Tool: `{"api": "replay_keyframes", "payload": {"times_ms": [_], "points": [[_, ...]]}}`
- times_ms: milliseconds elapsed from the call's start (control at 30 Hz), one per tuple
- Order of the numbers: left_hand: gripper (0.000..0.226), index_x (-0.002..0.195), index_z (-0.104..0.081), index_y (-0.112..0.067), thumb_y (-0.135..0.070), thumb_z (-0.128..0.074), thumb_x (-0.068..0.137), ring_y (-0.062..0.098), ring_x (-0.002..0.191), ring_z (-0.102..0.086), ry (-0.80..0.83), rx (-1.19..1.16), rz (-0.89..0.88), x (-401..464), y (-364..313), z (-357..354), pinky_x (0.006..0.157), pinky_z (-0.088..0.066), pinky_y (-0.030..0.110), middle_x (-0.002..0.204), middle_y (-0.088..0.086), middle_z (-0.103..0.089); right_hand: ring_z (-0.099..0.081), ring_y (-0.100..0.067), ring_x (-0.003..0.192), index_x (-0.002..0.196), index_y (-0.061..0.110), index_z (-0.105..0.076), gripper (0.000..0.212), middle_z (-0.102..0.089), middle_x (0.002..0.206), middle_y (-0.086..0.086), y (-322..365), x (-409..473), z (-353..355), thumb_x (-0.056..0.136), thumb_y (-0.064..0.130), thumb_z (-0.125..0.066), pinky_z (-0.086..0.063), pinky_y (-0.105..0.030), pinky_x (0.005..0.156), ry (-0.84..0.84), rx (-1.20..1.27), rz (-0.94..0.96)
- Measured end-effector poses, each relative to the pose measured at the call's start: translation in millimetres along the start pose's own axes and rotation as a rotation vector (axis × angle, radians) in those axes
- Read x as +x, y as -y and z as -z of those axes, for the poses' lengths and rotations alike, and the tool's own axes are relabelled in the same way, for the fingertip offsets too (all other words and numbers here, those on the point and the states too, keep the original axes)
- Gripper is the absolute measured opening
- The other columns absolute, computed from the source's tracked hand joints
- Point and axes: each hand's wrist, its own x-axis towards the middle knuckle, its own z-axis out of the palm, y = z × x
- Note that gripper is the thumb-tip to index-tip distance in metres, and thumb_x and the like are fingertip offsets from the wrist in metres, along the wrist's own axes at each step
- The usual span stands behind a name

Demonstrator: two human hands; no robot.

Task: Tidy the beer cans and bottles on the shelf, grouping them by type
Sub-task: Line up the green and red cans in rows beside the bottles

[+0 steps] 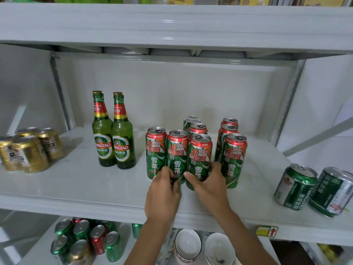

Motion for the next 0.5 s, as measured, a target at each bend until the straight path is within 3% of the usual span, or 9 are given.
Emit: {"api": "replay_keyframes", "payload": {"times_ms": [133, 400, 500], "points": [[0.018, 0.087, -0.046, -0.022, -0.021, -0.063, 0.094, 0.022, 0.073, -0.055, 0.020, 0.031, 0.009, 1, -3, -1, 0.056, -0.040, 0.033, 0.088, -0.001, -0.059, -0.068, -0.016, 0.109, 0.123, 0.022, -0.046, 0.076, -0.069, 0.118, 0.004, -7, 5, -5, 0.067, 0.056, -0.086, -0.060, -0.039, 0.090, 0.006, 0.006, 0.009], [0.011, 0.089, -0.052, -0.020, -0.014, -0.061, 0.089, 0.022, 0.077, -0.055, 0.061, 0.043, -0.015, -2, -3, 3, 0.061, -0.047, 0.036, 0.095, -0.001, -0.056, -0.063, -0.021, 0.112, 0.122, 0.018, -0.046, 0.073, -0.061, 0.121, -0.003, -11, 9, -11, 0.071, 0.051, -0.086, -0.056, -0.041, 0.094, 0.000, 0.049, 0.013], [0.007, 0.089, -0.055, -0.019, -0.016, -0.061, 0.088, 0.022, 0.077, -0.056, 0.073, 0.047, -0.012, -3, -4, 3, 0.063, -0.051, 0.039, 0.096, -0.001, -0.056, -0.063, -0.020, 0.113, 0.124, 0.020, -0.045, 0.077, -0.062, 0.122, -0.002, -13, 10, -12, 0.068, 0.059, -0.082, -0.057, -0.043, 0.095, 0.001, 0.059, 0.017]]}}
